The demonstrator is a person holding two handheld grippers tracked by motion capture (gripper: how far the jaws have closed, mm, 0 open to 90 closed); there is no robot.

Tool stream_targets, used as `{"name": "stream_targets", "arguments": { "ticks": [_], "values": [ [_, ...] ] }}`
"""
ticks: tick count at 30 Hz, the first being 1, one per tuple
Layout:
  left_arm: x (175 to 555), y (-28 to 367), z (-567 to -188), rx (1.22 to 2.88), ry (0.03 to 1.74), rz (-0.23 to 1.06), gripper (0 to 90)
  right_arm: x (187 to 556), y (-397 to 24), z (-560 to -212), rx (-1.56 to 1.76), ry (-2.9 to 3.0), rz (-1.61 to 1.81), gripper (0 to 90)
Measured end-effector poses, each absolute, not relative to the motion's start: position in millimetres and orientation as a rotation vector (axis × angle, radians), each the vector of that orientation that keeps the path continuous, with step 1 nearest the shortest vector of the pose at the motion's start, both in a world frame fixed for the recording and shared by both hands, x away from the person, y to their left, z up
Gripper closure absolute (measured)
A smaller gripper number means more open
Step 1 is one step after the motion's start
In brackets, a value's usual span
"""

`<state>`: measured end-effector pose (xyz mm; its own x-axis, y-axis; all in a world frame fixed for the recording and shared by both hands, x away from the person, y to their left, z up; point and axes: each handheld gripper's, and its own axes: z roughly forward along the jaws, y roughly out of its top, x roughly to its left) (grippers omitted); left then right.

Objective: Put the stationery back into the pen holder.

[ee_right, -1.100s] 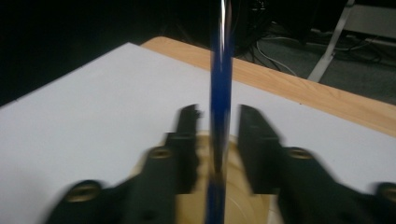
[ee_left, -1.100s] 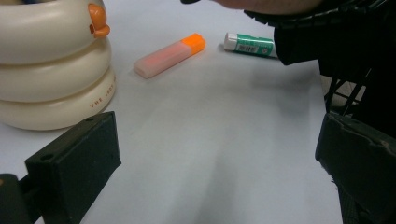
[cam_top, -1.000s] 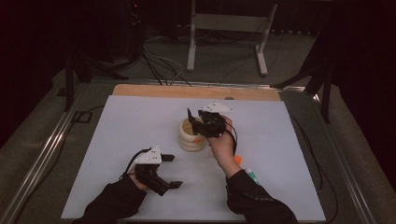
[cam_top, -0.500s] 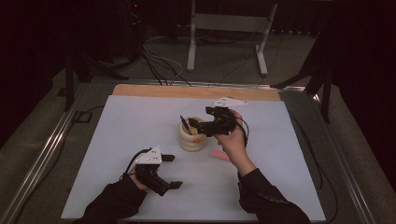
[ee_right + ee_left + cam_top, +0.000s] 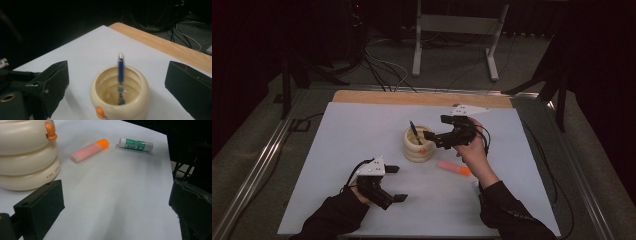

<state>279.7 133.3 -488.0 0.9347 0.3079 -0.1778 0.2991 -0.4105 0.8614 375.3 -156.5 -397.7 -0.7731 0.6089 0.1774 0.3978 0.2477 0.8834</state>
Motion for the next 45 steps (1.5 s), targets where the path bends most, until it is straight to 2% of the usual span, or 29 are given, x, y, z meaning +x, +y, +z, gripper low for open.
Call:
{"name": "stream_targets", "arguments": {
  "ticks": [17, 29, 45],
  "values": [
    [279, 133, -488, 2.019, 0.431, 0.008, 0.3, 372, -193, -408, 0.901, 2.391, 1.54, 3.9],
    [279, 133, -487, 2.016, 0.431, 0.006, 0.3, 368, -221, -427, 0.825, 2.489, 1.54, 10.0],
    [279, 133, -487, 2.018, 0.431, 0.004, 0.3, 365, -236, -457, 0.862, 2.6, 1.443, 10.8]
  ]
}}
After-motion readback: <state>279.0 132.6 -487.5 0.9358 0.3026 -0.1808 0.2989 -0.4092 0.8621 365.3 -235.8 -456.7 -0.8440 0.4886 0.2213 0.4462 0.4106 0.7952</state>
